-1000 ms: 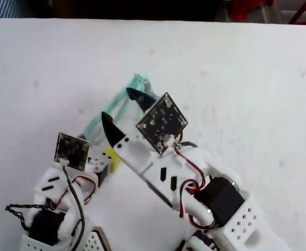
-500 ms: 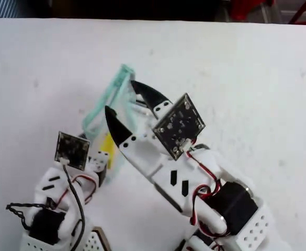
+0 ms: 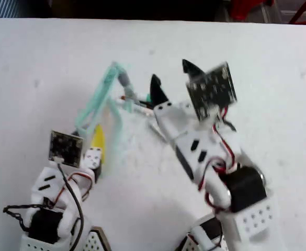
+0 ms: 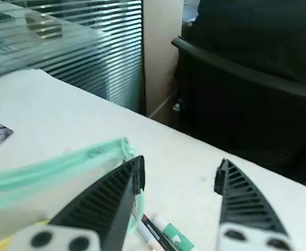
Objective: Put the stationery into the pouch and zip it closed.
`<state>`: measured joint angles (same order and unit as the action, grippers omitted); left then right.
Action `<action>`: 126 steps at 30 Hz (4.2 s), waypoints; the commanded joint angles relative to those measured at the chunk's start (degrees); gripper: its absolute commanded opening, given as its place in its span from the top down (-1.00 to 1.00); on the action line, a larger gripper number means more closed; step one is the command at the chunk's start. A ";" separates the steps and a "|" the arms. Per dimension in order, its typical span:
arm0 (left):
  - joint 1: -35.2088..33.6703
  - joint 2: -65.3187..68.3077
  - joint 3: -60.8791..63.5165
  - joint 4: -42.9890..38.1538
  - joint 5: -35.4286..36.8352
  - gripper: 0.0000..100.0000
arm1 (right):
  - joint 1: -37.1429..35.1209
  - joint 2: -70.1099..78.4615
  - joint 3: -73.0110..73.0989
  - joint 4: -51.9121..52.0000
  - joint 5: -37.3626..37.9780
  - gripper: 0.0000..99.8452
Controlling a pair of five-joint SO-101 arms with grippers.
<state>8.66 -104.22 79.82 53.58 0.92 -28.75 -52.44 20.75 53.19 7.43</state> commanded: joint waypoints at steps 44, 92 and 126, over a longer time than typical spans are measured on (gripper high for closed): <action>-28.26 -0.66 -7.30 -4.75 8.79 0.95 | -4.18 106.59 -75.96 27.21 30.68 0.58; -21.93 -0.66 -7.30 -2.73 8.62 0.95 | -4.00 114.33 -79.56 33.36 43.08 0.99; 0.92 -0.66 -21.10 11.60 0.97 0.95 | -1.89 39.96 -59.16 45.32 24.09 0.97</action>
<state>7.16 -104.22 65.58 61.93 2.42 -31.30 -4.79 -41.32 97.32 32.13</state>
